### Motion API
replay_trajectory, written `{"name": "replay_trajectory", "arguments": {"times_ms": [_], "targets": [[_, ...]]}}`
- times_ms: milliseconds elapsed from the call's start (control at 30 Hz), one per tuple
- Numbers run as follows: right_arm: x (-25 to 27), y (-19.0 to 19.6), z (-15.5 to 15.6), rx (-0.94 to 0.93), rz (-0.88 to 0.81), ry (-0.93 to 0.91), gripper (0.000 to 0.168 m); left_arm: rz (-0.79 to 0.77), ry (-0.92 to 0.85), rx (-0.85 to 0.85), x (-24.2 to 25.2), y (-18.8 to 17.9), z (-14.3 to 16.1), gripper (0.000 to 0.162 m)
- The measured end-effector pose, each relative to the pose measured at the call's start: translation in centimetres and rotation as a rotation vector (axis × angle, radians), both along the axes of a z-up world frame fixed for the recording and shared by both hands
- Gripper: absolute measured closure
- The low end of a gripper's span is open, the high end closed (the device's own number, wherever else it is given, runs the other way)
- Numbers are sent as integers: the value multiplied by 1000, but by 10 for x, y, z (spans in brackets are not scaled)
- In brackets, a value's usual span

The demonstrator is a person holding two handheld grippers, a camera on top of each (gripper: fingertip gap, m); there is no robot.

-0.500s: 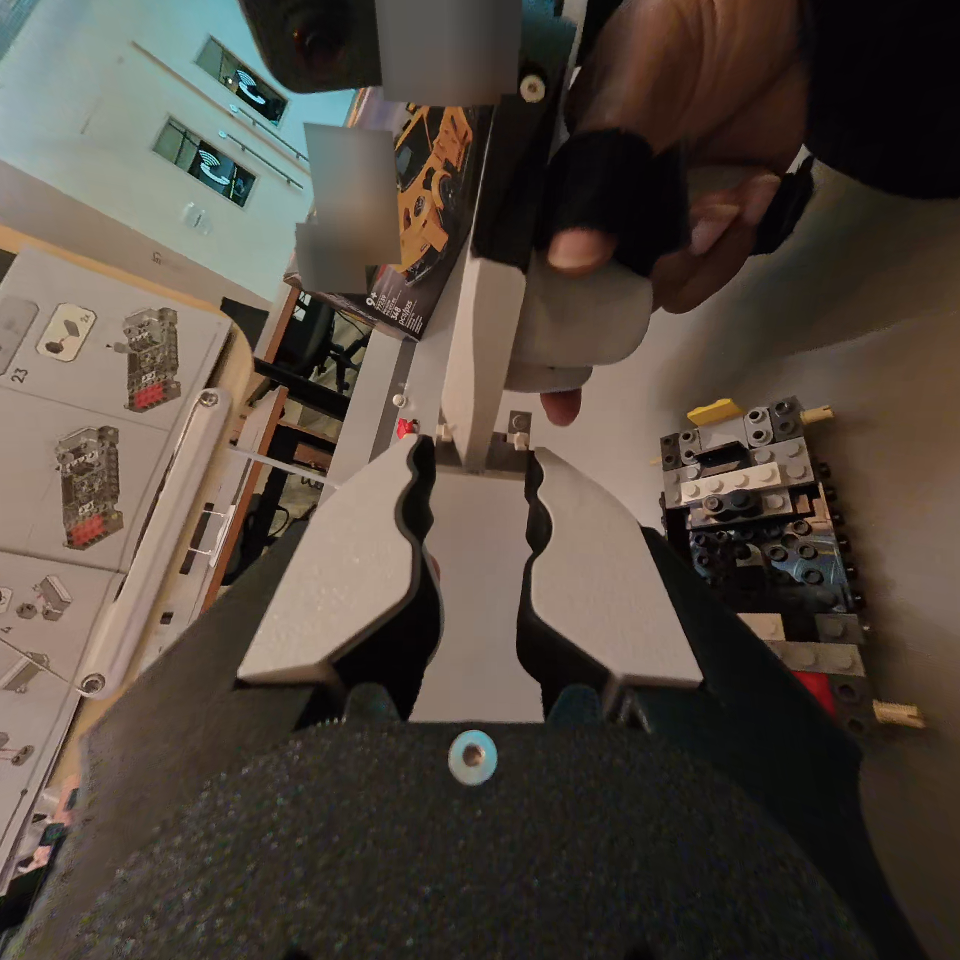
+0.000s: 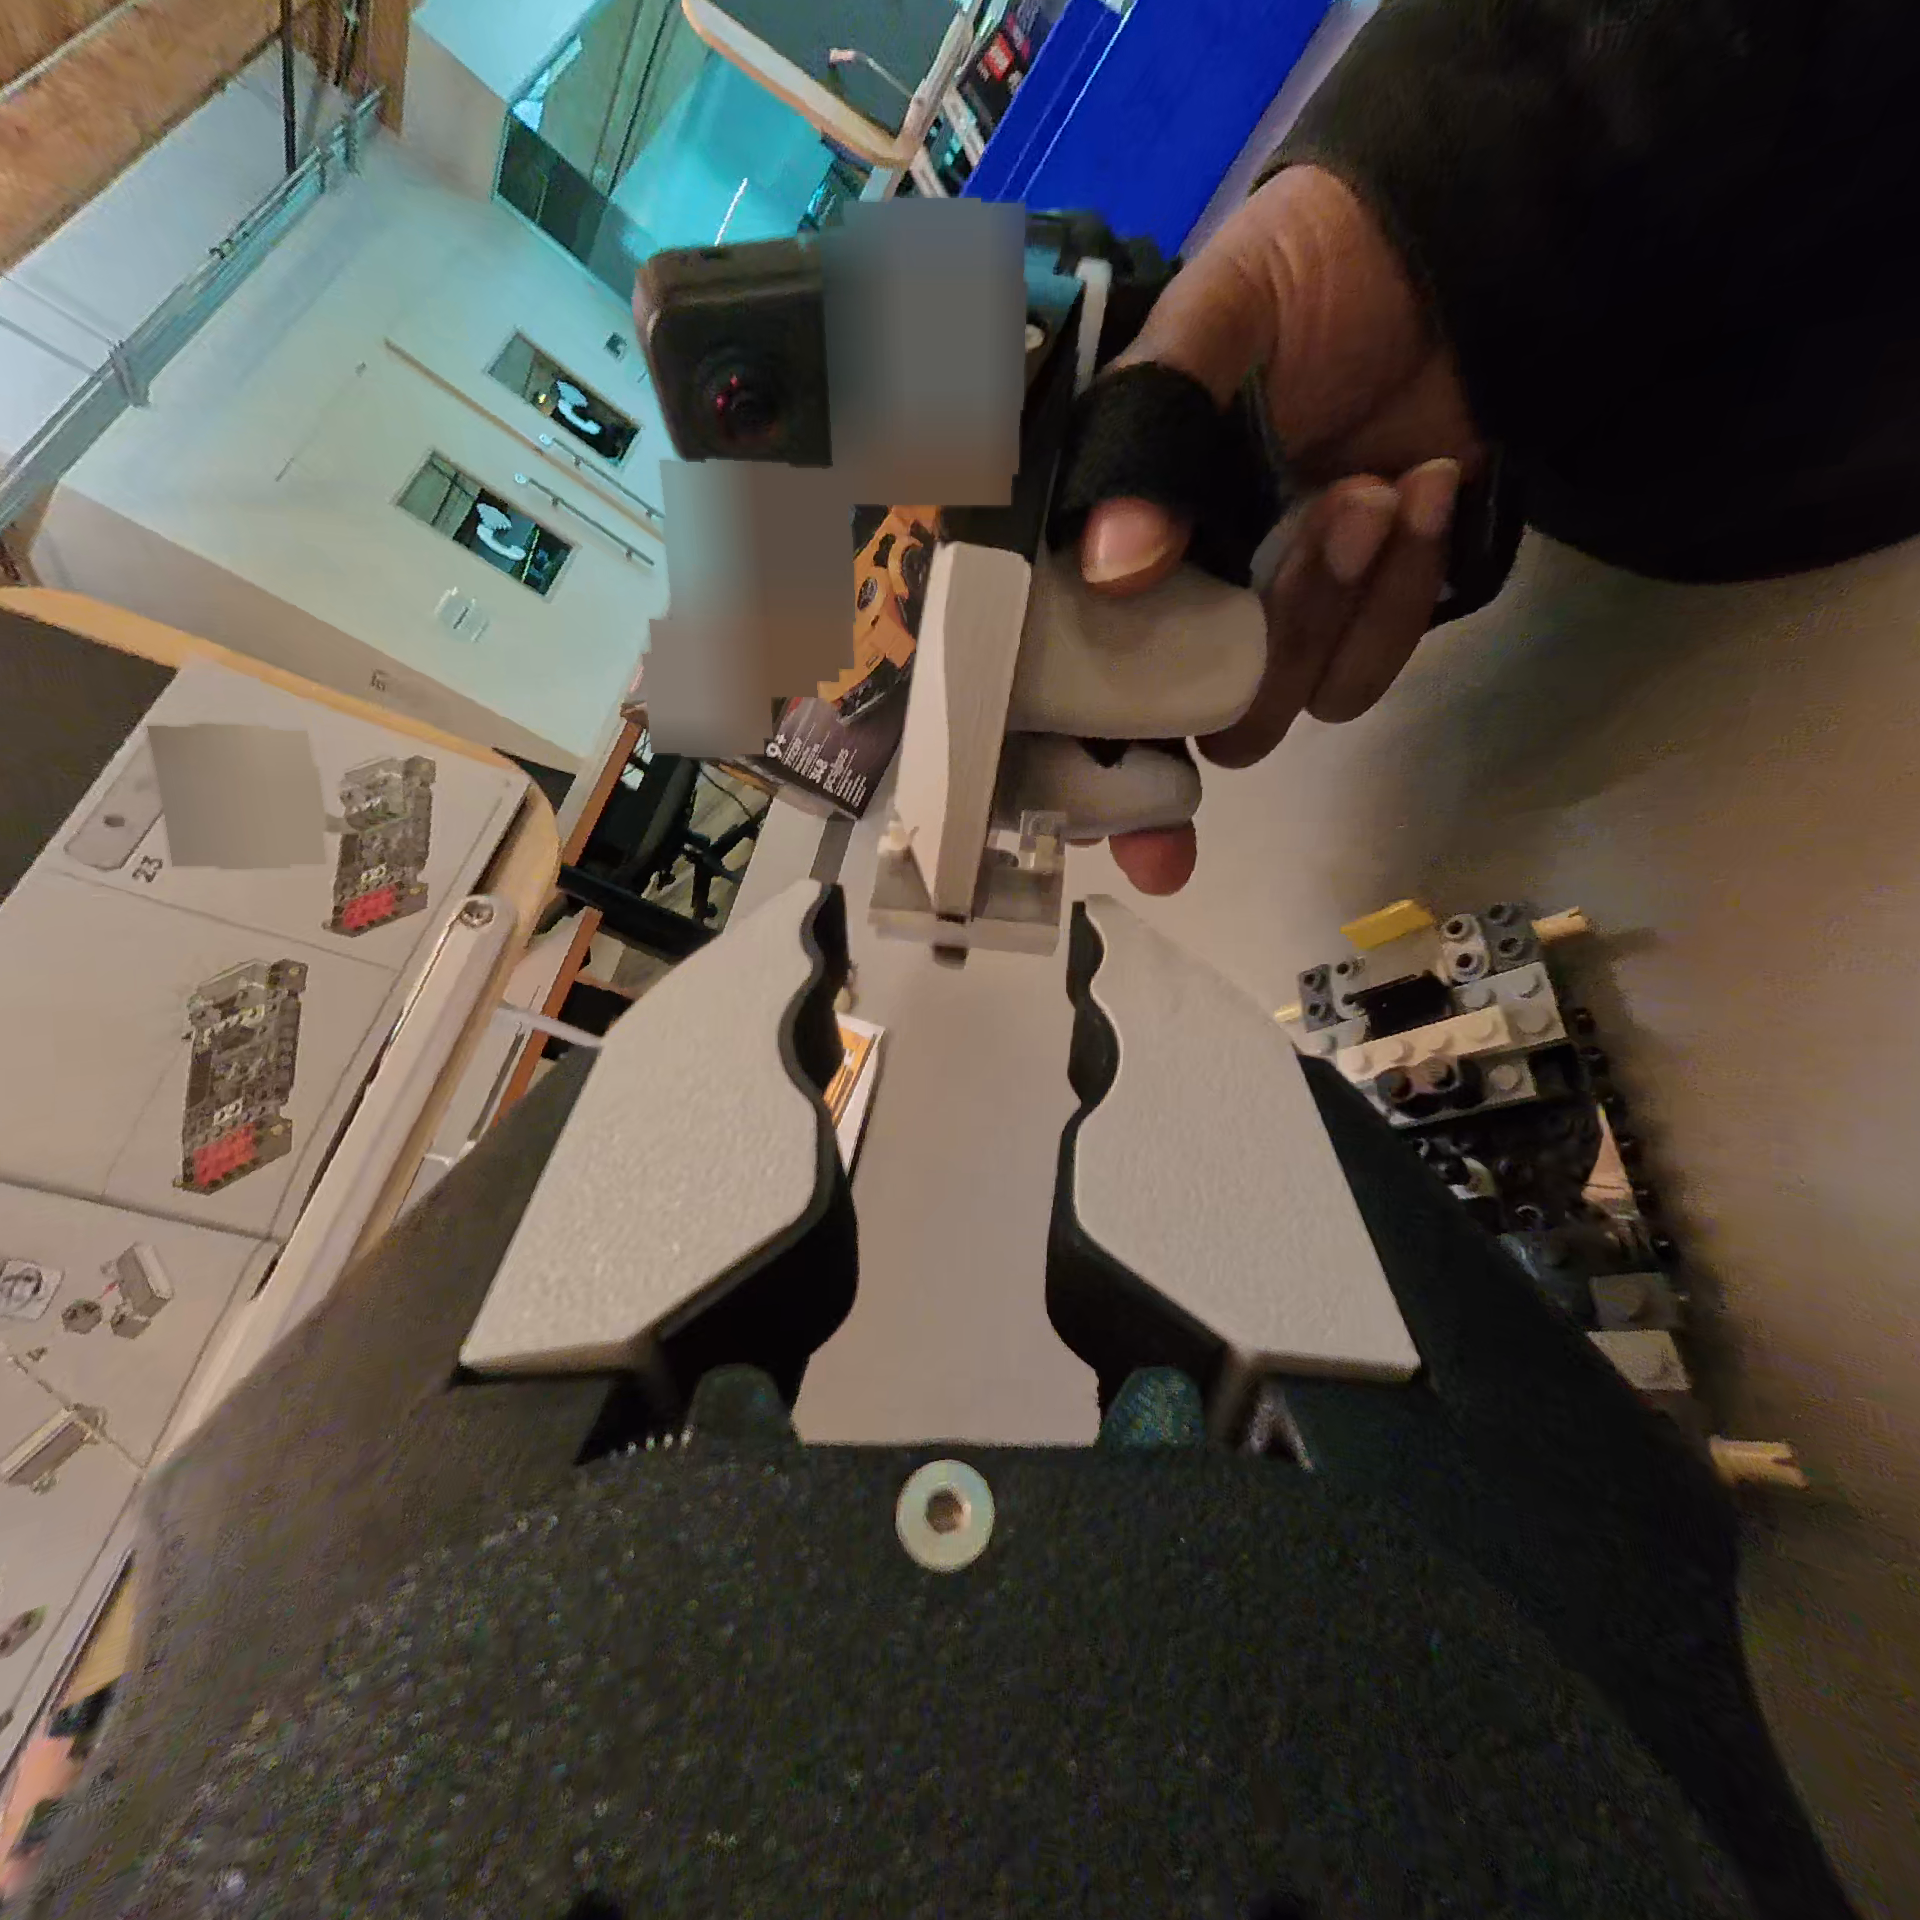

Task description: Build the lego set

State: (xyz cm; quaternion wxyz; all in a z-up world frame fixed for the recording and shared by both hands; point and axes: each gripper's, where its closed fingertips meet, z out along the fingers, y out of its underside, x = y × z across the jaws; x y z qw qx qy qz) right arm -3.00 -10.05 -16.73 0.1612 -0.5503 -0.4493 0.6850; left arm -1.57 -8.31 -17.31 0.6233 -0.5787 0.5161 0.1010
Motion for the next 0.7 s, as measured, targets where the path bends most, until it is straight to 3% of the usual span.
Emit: {"name": "replay_trajectory", "arguments": {"times_ms": [400, 533, 700], "targets": [[2, -11, 8, -97, 86, 46, 154, -67, -52, -27, 9, -12, 7, 127], [0, -3, 6, -77, 33, 30, 143, -57, -46, -18, 6, -11, 10, 128], [0, -1, 3, -66, 22, 29, 159, -24, -44, -36, 2, -7, 6, 127]]}}
